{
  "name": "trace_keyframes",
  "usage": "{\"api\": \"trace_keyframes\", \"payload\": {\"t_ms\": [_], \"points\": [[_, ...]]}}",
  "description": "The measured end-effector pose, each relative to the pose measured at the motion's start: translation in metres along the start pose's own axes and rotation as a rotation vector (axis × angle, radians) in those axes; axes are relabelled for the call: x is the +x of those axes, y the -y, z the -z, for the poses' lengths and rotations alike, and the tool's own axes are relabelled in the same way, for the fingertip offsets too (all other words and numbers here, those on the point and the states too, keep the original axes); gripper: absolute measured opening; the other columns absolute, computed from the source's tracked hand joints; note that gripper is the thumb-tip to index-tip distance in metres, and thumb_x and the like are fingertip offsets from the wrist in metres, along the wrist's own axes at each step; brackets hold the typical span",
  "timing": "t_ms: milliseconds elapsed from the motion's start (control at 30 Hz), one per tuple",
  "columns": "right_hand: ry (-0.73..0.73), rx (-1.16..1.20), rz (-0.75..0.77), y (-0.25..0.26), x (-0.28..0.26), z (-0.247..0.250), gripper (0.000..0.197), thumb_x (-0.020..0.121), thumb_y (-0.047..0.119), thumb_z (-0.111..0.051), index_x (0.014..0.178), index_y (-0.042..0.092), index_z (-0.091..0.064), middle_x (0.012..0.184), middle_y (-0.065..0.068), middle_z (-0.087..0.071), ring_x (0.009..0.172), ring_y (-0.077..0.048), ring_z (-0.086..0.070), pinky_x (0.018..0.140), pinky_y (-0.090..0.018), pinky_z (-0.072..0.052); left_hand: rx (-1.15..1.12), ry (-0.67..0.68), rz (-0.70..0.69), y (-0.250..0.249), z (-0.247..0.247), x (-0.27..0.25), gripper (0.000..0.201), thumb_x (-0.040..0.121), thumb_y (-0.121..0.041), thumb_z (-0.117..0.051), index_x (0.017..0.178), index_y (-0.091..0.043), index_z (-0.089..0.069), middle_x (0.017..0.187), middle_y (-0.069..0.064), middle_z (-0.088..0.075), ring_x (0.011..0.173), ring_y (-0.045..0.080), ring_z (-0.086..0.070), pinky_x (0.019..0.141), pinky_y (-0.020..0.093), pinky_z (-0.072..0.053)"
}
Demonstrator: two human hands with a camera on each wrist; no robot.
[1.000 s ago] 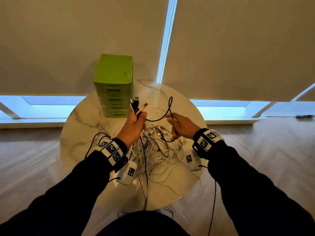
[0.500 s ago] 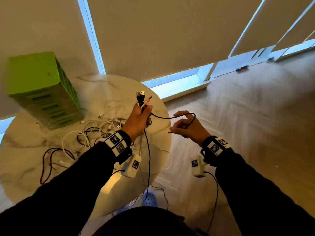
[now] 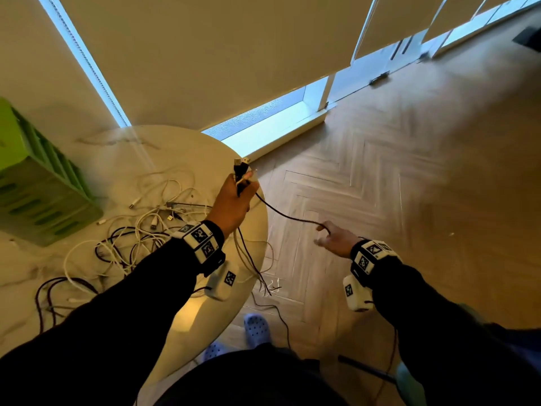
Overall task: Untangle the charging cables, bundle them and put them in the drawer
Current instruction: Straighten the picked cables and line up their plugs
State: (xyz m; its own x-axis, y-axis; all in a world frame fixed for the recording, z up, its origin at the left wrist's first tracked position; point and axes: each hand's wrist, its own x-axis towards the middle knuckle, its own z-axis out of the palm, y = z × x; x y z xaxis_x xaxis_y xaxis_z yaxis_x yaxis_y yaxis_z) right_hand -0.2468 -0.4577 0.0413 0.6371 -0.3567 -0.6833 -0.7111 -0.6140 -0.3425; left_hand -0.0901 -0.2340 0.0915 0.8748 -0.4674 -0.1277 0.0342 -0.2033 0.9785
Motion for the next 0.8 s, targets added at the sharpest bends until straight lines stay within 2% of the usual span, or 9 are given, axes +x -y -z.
{"api": "trace_keyframes", "payload": {"t_ms": [100, 167, 233, 333, 400, 467, 567, 667, 800], "points": [[0.022, -0.241, 0.083, 0.024, -0.002, -0.004, 0.123, 0.063, 0.045, -0.091, 0.157, 0.035, -0.012, 0.16, -0.009, -0.025, 0.146, -0.032, -0.027, 0.118, -0.054, -0.029, 0.014, 0.012, -0.031, 0.006, -0.012, -0.004, 0.029, 0.102, -0.027, -0.056, 0.129, -0.034, -0.045, 0.092, -0.009, -0.056, 0.061, 0.002, -0.048, 0.065, 0.028, -0.048], [0.015, -0.24, 0.271, 0.051, -0.011, 0.0, 0.136, 0.057, 0.051, -0.093, 0.158, 0.036, -0.003, 0.165, -0.005, -0.015, 0.151, -0.031, -0.014, 0.121, -0.059, -0.017, 0.019, -0.004, -0.005, 0.009, -0.016, -0.002, 0.03, 0.101, -0.029, -0.057, 0.127, -0.038, -0.044, 0.1, -0.006, -0.06, 0.073, 0.01, -0.054, 0.082, 0.042, -0.053], [0.14, -0.041, 0.418, 0.076, -0.019, 0.006, 0.133, 0.063, 0.043, -0.093, 0.159, 0.035, -0.002, 0.163, -0.003, -0.026, 0.151, -0.027, -0.021, 0.122, -0.055, -0.019, 0.003, -0.015, 0.003, 0.008, -0.017, -0.001, 0.033, 0.101, -0.029, -0.058, 0.131, -0.033, -0.046, 0.119, -0.004, -0.064, 0.098, 0.013, -0.061, 0.098, 0.042, -0.051], [0.448, 0.206, 0.503, 0.105, -0.035, 0.011, 0.128, 0.074, 0.015, -0.088, 0.159, 0.033, 0.006, 0.155, -0.006, -0.043, 0.146, -0.021, -0.034, 0.121, -0.043, -0.025, -0.028, -0.026, -0.03, 0.005, -0.015, 0.0, 0.041, 0.101, -0.025, -0.058, 0.141, -0.02, -0.047, 0.135, 0.002, -0.061, 0.124, 0.016, -0.058, 0.104, 0.034, -0.047], [0.547, 0.321, 0.526, 0.116, -0.042, 0.011, 0.12, 0.079, 0.002, -0.081, 0.158, 0.034, 0.003, 0.145, -0.011, -0.055, 0.134, -0.022, -0.053, 0.114, -0.041, -0.038, -0.025, -0.046, -0.047, 0.005, -0.011, 0.004, 0.039, 0.101, -0.027, -0.059, 0.138, -0.02, -0.049, 0.128, 0.002, -0.063, 0.122, 0.02, -0.059, 0.101, 0.036, -0.05], [0.551, 0.395, 0.526, 0.124, -0.047, 0.014, 0.095, 0.087, 0.002, -0.074, 0.156, 0.03, -0.015, 0.123, -0.012, -0.069, 0.098, -0.019, -0.072, 0.092, -0.036, -0.054, -0.034, -0.074, -0.067, 0.008, 0.0, 0.007, 0.034, 0.101, -0.029, -0.058, 0.134, -0.024, -0.05, 0.118, -0.004, -0.063, 0.112, 0.015, -0.062, 0.099, 0.036, -0.05], [0.32, 0.405, 0.618, 0.124, -0.048, 0.022, 0.021, 0.1, 0.028, -0.059, 0.117, 0.015, -0.057, 0.087, -0.008, -0.071, 0.056, -0.014, -0.056, 0.061, -0.029, -0.046, -0.068, -0.138, -0.08, 0.012, 0.018, 0.013, 0.031, 0.101, -0.028, -0.058, 0.13, -0.025, -0.05, 0.101, -0.002, -0.06, 0.084, 0.004, -0.055, 0.087, 0.035, -0.046], [0.089, 0.241, 0.656, 0.114, -0.036, 0.034, 0.039, 0.092, 0.046, -0.065, 0.076, 0.013, -0.053, 0.079, -0.003, -0.054, 0.07, -0.01, -0.049, 0.072, -0.031, -0.04, -0.107, -0.235, -0.061, 0.017, 0.041, 0.016, 0.026, 0.1, -0.026, -0.059, 0.125, -0.022, -0.051, 0.09, -0.007, -0.057, 0.076, 0.007, -0.053, 0.081, 0.036, -0.044], [-0.17, -0.265, 0.56, 0.106, -0.018, 0.039, 0.04, 0.091, 0.07, -0.044, 0.072, 0.036, -0.056, 0.133, 0.009, -0.042, 0.126, -0.016, -0.029, 0.1, -0.037, -0.019, -0.143, -0.318, -0.052, 0.022, 0.065, 0.021, 0.022, 0.099, -0.025, -0.061, 0.119, -0.021, -0.053, 0.088, -0.012, -0.058, 0.073, 0.005, -0.053, 0.08, 0.035, -0.042]]}}
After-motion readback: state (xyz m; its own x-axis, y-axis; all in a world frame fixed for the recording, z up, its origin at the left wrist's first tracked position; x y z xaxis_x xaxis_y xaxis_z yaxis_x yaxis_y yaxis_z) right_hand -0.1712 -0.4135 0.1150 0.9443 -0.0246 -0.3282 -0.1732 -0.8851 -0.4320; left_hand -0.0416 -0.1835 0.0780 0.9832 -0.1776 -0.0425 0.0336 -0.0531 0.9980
